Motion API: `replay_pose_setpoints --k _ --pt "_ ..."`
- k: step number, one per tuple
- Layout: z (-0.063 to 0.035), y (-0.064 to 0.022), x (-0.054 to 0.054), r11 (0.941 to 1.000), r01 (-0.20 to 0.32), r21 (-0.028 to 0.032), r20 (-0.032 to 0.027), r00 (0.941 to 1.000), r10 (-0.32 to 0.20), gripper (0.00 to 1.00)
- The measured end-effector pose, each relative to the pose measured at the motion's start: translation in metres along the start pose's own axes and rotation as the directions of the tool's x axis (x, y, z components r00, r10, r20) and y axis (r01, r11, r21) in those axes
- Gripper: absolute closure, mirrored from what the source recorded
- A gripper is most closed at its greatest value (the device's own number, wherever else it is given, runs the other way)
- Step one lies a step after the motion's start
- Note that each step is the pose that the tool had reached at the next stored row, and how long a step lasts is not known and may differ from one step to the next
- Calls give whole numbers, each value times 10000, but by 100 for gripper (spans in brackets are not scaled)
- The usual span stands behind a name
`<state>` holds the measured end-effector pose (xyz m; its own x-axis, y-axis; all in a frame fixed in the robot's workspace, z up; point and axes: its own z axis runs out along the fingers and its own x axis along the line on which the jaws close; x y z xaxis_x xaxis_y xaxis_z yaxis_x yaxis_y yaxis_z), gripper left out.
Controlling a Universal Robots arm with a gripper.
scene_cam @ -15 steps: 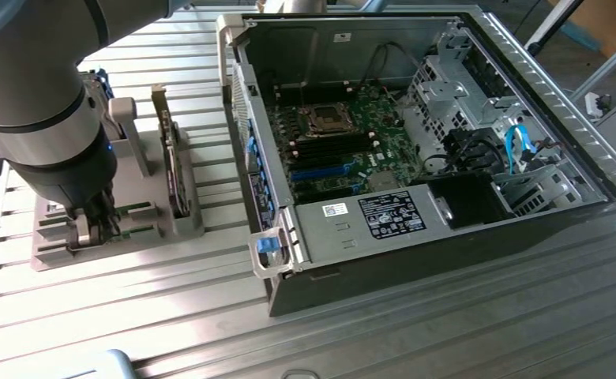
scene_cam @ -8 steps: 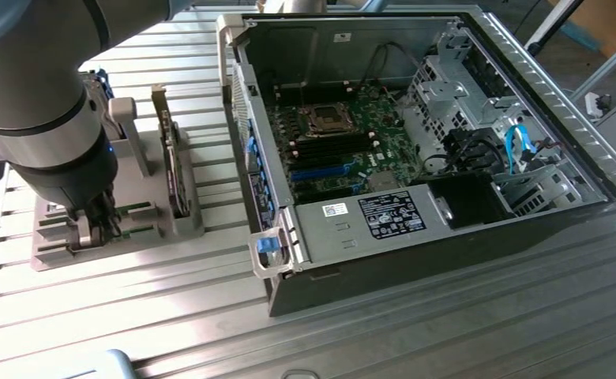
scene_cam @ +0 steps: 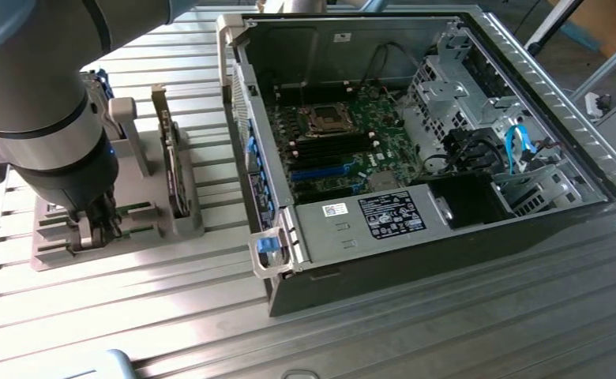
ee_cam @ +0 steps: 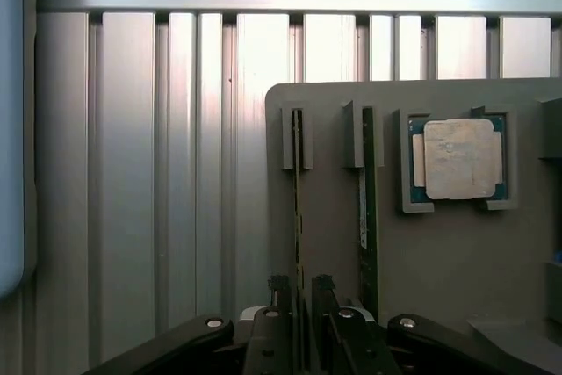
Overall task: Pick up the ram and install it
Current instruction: 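Pick up the ram and move it above insertion slot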
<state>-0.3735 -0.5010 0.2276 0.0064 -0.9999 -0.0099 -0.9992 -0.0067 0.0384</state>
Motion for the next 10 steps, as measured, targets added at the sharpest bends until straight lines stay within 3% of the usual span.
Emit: replay_pose_setpoints --k 10 --pt "20 -1 0 10000 0 -1 0 10000 0 76"
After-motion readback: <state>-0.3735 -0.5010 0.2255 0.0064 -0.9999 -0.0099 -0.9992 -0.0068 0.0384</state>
